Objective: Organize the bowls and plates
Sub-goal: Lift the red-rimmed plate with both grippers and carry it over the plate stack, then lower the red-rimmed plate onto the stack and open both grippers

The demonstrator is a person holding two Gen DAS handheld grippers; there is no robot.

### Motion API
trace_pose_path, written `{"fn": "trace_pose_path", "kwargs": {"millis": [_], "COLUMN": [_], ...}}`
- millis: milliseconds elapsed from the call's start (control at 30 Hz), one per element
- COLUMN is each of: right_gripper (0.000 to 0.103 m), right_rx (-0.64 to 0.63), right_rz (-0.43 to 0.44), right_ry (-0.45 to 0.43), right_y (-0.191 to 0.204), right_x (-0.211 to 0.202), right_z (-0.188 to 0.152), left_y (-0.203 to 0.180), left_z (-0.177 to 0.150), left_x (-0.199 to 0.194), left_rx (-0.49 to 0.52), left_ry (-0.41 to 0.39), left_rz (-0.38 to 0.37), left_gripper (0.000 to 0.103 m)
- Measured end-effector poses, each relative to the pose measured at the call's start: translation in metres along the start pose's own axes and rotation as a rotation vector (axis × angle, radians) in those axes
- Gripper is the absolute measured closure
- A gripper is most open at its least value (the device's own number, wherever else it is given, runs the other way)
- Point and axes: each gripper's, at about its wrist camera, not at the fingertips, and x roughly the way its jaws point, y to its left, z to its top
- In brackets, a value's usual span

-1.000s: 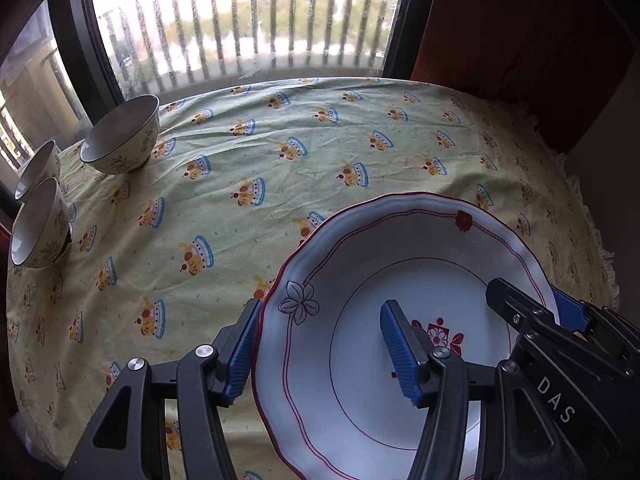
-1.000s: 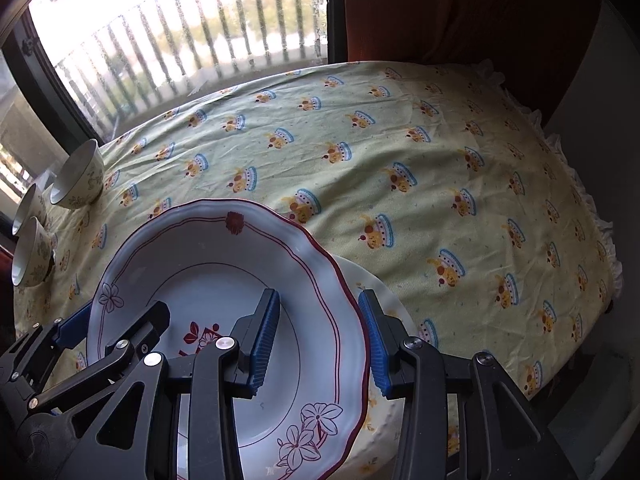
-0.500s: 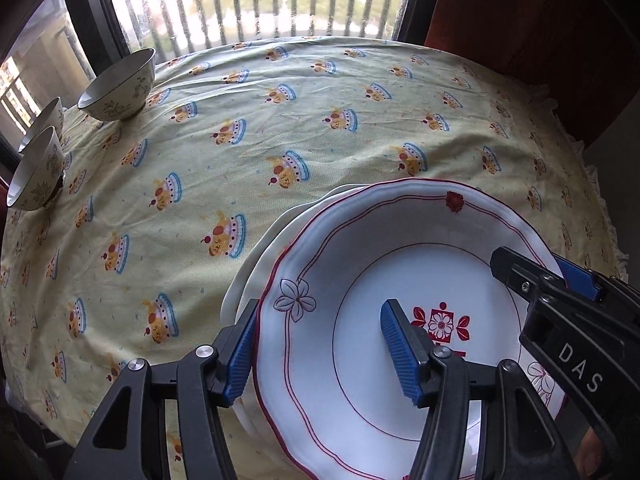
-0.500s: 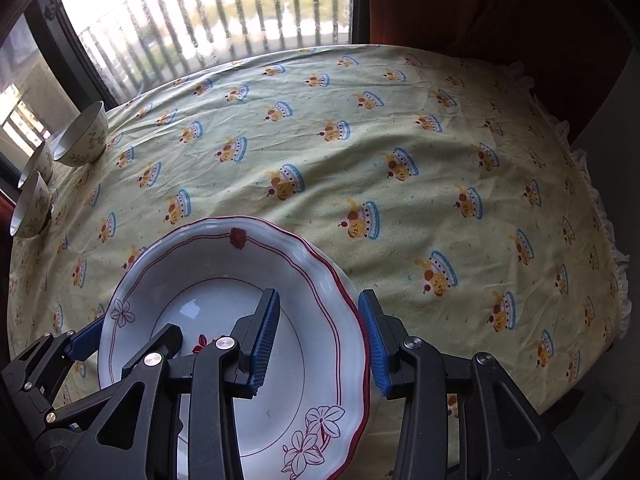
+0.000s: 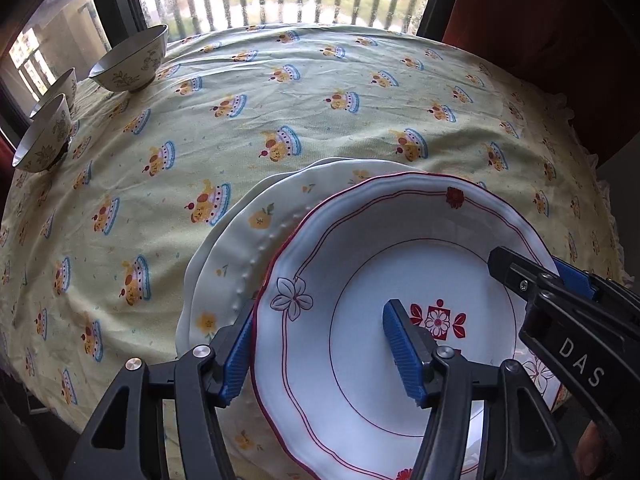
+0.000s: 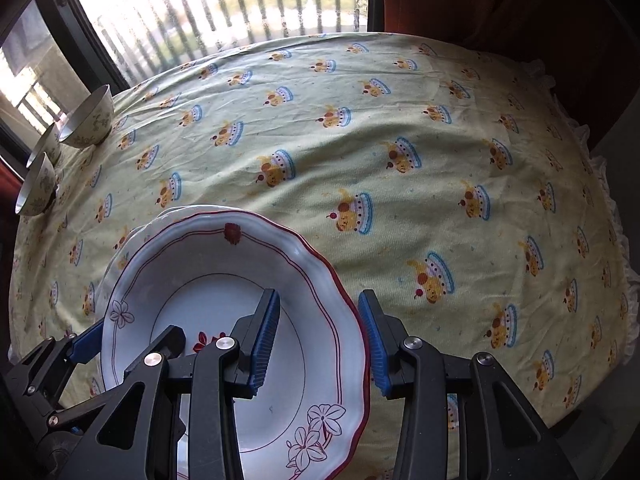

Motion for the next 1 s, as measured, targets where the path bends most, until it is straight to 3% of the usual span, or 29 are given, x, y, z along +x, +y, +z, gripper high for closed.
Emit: {"fn": "trace_pose_path", "kwargs": {"millis": [600, 633, 667, 733, 1000], "right_gripper": [0.059, 0.061, 0.071, 0.078, 0.079], "right_rx": [-0.014, 0.001, 0.009, -0.009, -0.004], "right_rz": [0.064, 0.077, 0.089, 0.056, 0.058], "right_ry": [-0.002, -0.012, -0.012, -0.012, -0.004], "right_y": [-0.014, -0.016, -0.017, -0.015, -0.012], "right_x": [-0.015, -0.018, -0.019, -0.020, -0.015], "right_z": [-0.015, -0.016, -0.017, -0.019, -0.014], "left_y": [-0.001, -0.002, -0.002, -0.001, 0.002], "left_z": [-0.003, -0.003, -0.003, -0.003, -0.005], "left_x": [-0.002, -0.002, -0.002, -0.003, -0.011], "left_rx": [-0.020, -0.020, -0.020, -0.023, -0.033], "left_ry": [-0.034, -0.034, -0.034, -0.030, -0.039], "left_rz": [0.021, 0.021, 0.021, 0.023, 0.046], "left_gripper": [0.040, 0.040, 0.040, 0.040, 0.041]}}
